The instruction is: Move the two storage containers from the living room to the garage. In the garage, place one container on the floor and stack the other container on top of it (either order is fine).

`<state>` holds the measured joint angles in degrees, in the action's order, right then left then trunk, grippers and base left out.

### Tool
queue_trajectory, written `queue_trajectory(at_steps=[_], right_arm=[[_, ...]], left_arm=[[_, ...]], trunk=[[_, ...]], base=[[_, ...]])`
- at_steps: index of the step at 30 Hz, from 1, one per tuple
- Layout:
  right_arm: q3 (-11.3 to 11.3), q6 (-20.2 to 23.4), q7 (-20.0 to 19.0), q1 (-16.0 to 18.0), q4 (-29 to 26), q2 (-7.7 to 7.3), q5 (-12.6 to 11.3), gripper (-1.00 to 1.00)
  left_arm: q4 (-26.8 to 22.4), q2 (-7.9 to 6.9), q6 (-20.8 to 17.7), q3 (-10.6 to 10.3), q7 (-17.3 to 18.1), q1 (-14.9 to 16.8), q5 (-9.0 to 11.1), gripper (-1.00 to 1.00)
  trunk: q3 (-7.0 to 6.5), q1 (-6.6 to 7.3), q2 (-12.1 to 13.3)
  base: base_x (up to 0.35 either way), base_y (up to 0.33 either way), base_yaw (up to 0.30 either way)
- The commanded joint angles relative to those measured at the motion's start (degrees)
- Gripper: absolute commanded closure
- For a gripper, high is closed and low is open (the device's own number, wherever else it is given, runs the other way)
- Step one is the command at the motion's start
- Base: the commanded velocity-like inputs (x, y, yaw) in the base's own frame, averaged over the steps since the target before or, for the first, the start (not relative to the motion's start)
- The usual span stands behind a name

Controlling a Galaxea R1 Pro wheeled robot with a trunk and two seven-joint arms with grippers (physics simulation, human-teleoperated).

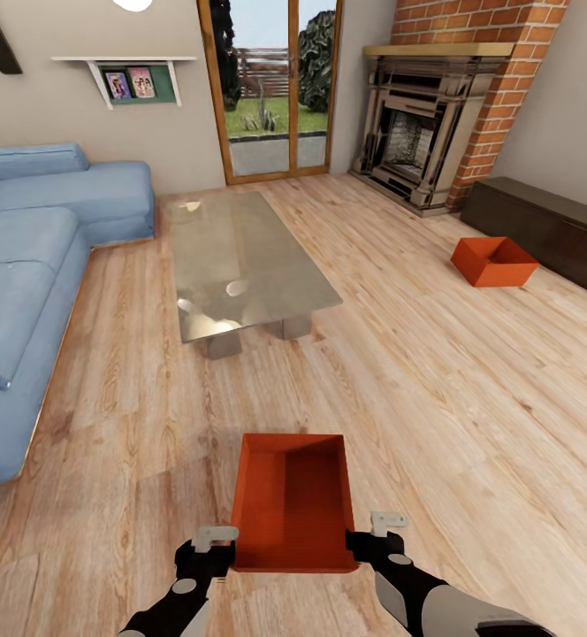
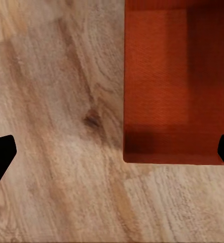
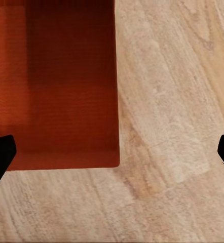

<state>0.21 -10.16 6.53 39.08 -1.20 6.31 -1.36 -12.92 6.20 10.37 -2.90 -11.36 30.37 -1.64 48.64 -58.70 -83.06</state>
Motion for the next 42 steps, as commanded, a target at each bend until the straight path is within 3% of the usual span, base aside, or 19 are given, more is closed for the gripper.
queue_trajectory(at_steps=[1, 19, 29, 42], right_arm=[[0.0, -0.2, 0.1, 0.0, 0.1, 0.02, -0.1, -1.0], [0.0, -0.2, -0.5, 0.0, 0.1, -0.07, -0.1, -1.0], [0.0, -0.2, -0.6, 0.0, 0.1, -0.12, -0.1, -1.0], [0.0, -0.2, -0.6, 0.0, 0.1, -0.09, -0.1, -1.0]], left_arm=[[0.0, -0.01, 0.2, -0.3, -0.4, 0.0, -0.1, -1.0], [0.1, 0.03, 0.4, -0.3, -0.4, 0.0, -0.1, -1.0], [0.1, 0.04, 0.4, -0.3, -0.4, 0.0, -0.1, -1.0], [0.1, 0.04, 0.4, -0.3, -0.4, 0.0, -0.1, -1.0]], trunk=[[0.04, -0.03, 0.0], [0.04, -0.03, 0.0], [0.04, -0.03, 0.0], [0.04, -0.03, 0.0]], base=[[0.242, 0.0, 0.0], [0.022, 0.0, 0.0], [0.243, 0.0, 0.0], [0.019, 0.0, 0.0]])
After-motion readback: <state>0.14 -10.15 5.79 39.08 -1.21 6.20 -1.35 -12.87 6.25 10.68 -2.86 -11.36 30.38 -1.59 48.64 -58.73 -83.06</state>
